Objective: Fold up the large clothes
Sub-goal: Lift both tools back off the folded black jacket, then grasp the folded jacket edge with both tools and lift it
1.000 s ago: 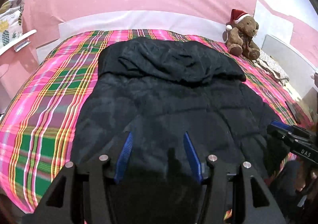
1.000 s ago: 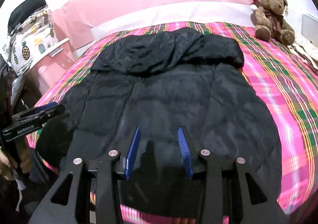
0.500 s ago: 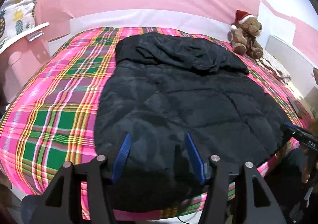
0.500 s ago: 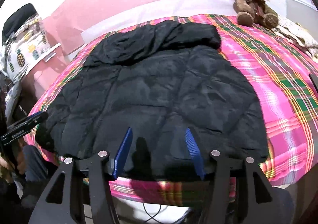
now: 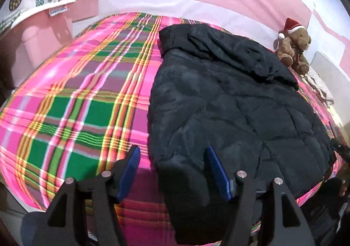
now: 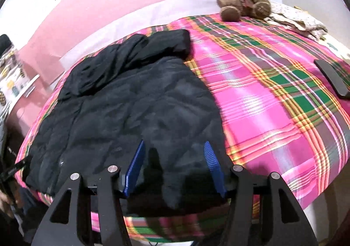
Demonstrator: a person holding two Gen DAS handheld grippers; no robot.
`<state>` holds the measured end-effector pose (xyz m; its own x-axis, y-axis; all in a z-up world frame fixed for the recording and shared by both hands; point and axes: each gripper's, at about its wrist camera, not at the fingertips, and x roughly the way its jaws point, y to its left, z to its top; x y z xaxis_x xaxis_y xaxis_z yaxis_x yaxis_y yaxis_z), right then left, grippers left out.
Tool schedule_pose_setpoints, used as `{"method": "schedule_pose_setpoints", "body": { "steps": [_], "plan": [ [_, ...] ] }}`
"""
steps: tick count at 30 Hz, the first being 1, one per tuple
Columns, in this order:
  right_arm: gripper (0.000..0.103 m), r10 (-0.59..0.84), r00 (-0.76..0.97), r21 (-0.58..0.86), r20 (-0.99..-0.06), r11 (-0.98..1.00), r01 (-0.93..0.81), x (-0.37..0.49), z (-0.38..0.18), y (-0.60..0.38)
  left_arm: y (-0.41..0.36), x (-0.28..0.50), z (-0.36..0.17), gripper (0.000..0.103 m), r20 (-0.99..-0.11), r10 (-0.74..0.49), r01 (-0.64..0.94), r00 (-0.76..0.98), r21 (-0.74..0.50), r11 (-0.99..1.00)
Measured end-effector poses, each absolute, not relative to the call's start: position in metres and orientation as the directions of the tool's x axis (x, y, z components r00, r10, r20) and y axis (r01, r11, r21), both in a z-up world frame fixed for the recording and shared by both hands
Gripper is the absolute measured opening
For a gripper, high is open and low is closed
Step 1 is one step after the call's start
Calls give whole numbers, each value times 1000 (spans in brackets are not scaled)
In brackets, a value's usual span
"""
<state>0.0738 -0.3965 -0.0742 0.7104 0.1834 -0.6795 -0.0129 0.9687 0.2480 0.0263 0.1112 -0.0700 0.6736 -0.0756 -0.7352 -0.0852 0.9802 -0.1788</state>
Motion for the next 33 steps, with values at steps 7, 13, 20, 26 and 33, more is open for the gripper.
{"method": "schedule_pose_setpoints", "body": {
  "steps": [7, 13, 20, 26, 33],
  "plan": [
    [57, 179, 699, 307, -692, 950, 61, 82, -82, -421, 99, 31, -78, 71, -733, -134, -34, 666, -209, 977],
    [57, 259, 611, 386, -748, 919, 83, 91, -100, -432, 97, 31, -85, 72, -735, -151, -32, 661, -229, 973],
    [58, 361, 570, 462, -738, 886, 36, 85, -109, -415, 90, 28, -89, 68, -752, -127, -16, 646, -179, 984],
    [18, 398, 582, 506, -709, 862, 27, 88, -99, -417, 88, 29, -74, 21, -730, -149, 5, 667, -196, 981],
    [12, 442, 678, 538, -588, 839, -81, 57, -35, -415, 113, 6, -20, 17, -625, -196, 23, 756, -273, 962]
  ]
}}
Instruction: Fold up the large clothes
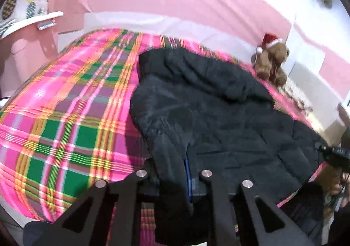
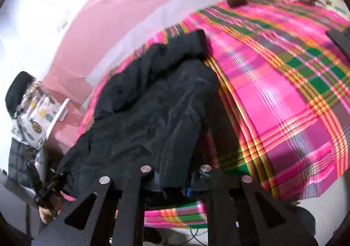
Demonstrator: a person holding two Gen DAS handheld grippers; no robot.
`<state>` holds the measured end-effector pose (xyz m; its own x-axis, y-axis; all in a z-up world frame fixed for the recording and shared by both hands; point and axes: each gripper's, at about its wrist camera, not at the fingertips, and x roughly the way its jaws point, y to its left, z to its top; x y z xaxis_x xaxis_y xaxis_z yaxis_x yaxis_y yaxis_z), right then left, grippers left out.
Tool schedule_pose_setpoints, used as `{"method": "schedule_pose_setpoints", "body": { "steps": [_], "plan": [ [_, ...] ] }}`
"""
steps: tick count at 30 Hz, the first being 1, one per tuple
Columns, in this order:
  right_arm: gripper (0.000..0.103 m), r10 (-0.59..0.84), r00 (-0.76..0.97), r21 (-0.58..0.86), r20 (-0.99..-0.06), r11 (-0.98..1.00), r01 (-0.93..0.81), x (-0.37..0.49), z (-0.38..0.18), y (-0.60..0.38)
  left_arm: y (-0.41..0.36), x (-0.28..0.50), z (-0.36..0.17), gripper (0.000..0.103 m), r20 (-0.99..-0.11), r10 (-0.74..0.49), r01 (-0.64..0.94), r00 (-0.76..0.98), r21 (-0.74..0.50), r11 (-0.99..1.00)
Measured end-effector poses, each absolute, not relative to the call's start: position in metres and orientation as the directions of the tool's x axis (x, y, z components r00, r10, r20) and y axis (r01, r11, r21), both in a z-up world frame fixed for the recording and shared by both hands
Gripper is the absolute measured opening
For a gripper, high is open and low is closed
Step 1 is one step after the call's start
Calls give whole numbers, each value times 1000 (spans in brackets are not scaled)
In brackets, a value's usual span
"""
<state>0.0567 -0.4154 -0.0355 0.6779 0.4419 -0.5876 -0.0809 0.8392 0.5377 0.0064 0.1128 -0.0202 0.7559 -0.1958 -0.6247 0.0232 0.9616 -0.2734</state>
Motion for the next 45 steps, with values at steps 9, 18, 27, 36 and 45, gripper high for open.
{"method": "schedule_pose_setpoints", "body": {
  "steps": [9, 18, 27, 36, 45],
  "plan": [
    [12, 452, 748, 569, -485, 813, -123, 6, 3, -410, 126, -40, 18, 17, -546, -247, 49, 801, -351, 935],
    [12, 451, 802, 572, -392, 802, -171, 26, 37, -417, 131, -18, 55, 17, -471, -265, 70, 841, -392, 917],
    [12, 445, 812, 518, -376, 828, -214, 108, 82, -402, 138, 62, 87, 17, -449, -259, 62, 855, -407, 911],
    [13, 383, 756, 449, -530, 884, -133, 258, 85, -375, 138, 205, 76, 17, -550, -209, -29, 809, -393, 919],
    [19, 363, 614, 453, -701, 891, -10, 369, -13, -362, 141, 302, -15, 24, -682, -193, -118, 705, -381, 917]
  ]
}}
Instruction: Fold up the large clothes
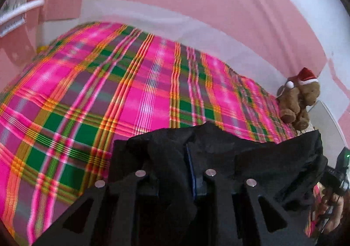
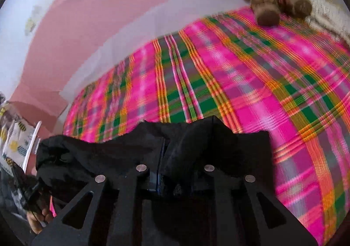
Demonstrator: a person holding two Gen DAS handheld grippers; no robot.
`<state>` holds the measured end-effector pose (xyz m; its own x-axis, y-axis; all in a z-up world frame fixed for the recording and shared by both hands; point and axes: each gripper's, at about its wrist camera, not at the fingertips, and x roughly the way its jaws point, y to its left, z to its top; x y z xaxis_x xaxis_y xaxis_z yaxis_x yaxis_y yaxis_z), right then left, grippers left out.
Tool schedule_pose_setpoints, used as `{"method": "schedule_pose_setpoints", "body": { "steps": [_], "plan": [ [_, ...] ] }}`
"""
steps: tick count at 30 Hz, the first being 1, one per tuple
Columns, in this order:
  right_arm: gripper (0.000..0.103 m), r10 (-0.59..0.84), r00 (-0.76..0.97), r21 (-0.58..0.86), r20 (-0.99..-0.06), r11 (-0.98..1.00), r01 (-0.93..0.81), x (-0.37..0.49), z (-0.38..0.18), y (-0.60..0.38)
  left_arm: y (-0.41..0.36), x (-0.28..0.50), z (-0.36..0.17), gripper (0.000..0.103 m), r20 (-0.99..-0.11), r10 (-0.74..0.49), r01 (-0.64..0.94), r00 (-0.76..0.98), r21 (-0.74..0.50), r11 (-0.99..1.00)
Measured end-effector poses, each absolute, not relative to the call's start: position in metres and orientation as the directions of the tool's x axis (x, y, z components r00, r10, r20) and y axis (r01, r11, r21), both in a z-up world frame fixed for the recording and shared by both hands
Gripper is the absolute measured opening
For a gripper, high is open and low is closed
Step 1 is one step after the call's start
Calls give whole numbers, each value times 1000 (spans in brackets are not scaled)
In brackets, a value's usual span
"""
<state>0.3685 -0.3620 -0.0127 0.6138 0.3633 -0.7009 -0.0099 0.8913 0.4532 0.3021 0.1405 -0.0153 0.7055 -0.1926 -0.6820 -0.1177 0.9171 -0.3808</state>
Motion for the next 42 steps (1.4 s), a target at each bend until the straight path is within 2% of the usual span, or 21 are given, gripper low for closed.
{"method": "schedule_pose_setpoints", "body": {
  "steps": [3, 6, 9, 11, 19, 21, 22, 23, 24, 26, 30, 33, 36, 42],
  "plan": [
    [19, 397, 596, 500, -698, 866, 9, 383, -39, -364, 137, 311, -24, 26, -678, -193, -104, 709, -372, 922],
    [20, 416, 591, 522, -691, 853, 10, 382, -39, -368, 138, 311, -15, 30, -672, -220, -84, 707, -388, 918],
    [21, 430, 603, 535, -672, 845, -6, 376, -24, -375, 144, 307, 0, 43, -638, -271, -50, 720, -438, 898],
    [24, 441, 606, 548, -663, 837, -9, 376, -13, -376, 147, 305, 11, 55, -616, -294, -31, 731, -460, 887],
    [32, 472, 610, 554, -636, 830, -65, 364, 35, -377, 153, 294, 48, 70, -563, -325, -2, 760, -502, 865],
    [38, 503, 596, 580, -626, 811, -75, 365, 36, -380, 156, 292, 52, 76, -552, -329, 2, 766, -509, 861],
    [49, 527, 586, 606, -616, 792, -75, 366, 35, -383, 157, 290, 54, 80, -550, -319, -2, 772, -503, 864],
    [54, 550, 574, 637, -606, 768, -64, 368, 32, -387, 158, 287, 57, 83, -544, -300, -9, 784, -492, 870],
    [55, 570, 565, 663, -596, 747, -54, 368, 30, -390, 161, 284, 60, 85, -533, -294, -7, 794, -490, 871],
    [58, 576, 572, 686, -583, 727, -34, 366, 30, -394, 163, 279, 66, 86, -521, -273, -11, 809, -477, 879],
    [58, 423, 704, 543, -570, 838, -64, 344, 58, -386, 149, 271, 72, 86, -524, -240, 12, 817, -401, 916],
    [58, 398, 737, 469, -547, 875, -124, 328, 67, -369, 127, 265, 68, 86, -527, -230, 52, 818, -330, 942],
    [58, 352, 718, 348, -601, 923, -162, 317, 51, -341, 102, 266, 52, 86, -555, -233, 93, 799, -270, 959],
    [58, 317, 630, 267, -709, 948, -176, 325, -15, -321, 74, 287, 4, 86, -646, -175, 76, 743, -179, 981]
  ]
}}
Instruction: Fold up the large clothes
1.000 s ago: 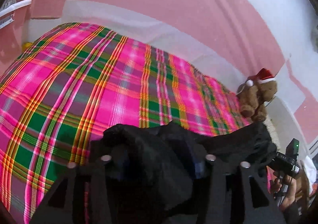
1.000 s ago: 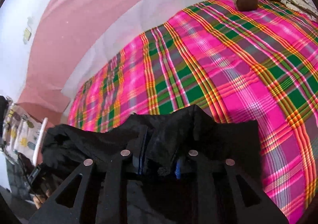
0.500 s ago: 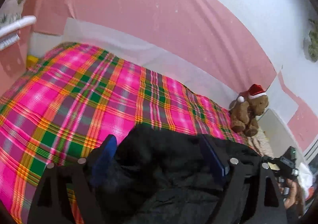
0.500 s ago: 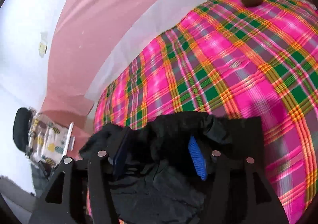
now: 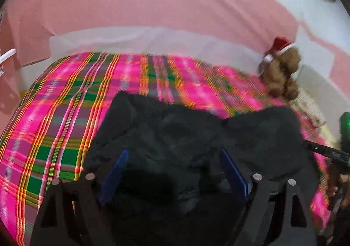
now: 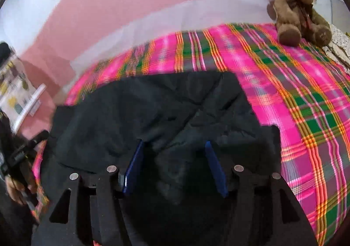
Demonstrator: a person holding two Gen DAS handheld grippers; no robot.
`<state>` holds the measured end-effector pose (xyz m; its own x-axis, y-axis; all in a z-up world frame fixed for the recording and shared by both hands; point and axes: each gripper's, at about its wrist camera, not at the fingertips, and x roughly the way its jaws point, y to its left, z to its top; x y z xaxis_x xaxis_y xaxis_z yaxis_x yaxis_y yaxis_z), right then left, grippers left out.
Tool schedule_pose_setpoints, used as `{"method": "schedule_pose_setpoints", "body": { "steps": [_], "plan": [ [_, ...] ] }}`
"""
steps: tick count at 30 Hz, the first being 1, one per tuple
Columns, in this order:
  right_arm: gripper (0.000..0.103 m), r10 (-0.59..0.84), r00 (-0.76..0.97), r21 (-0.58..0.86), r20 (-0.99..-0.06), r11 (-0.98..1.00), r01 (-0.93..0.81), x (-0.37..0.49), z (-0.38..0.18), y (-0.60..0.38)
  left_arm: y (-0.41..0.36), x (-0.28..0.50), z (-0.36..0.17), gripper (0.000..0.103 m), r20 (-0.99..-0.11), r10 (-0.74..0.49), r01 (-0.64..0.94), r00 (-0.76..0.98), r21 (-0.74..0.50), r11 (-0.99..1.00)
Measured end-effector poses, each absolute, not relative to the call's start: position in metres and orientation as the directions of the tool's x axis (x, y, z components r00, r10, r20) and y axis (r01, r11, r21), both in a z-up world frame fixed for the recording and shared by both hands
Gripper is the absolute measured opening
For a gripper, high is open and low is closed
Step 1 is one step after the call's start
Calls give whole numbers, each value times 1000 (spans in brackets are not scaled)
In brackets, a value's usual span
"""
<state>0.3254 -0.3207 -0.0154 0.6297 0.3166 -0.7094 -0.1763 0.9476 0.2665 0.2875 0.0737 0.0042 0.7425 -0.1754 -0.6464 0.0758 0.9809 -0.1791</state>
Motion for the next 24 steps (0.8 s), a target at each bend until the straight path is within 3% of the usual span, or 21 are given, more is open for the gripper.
{"method": "schedule_pose_setpoints", "body": {
  "steps": [5, 12, 15, 20, 24],
  "plan": [
    [58, 271, 634, 217, -724, 962, -163, 343, -31, -322, 85, 304, -21, 86, -680, -132, 14, 721, -177, 984],
    [58, 252, 683, 214, -686, 966, -141, 340, -6, -336, 91, 301, 1, 86, -668, -165, 32, 726, -207, 978],
    [58, 262, 707, 221, -657, 963, -151, 335, 11, -334, 73, 297, 20, 86, -632, -256, 116, 731, -255, 960],
    [58, 340, 658, 181, -672, 937, -299, 329, 13, -283, 2, 298, 25, 86, -621, -385, 323, 682, -216, 921],
    [58, 256, 607, 95, -752, 954, -285, 362, -14, -263, -22, 342, -8, 86, -710, -269, 272, 650, -113, 956]
  ]
}}
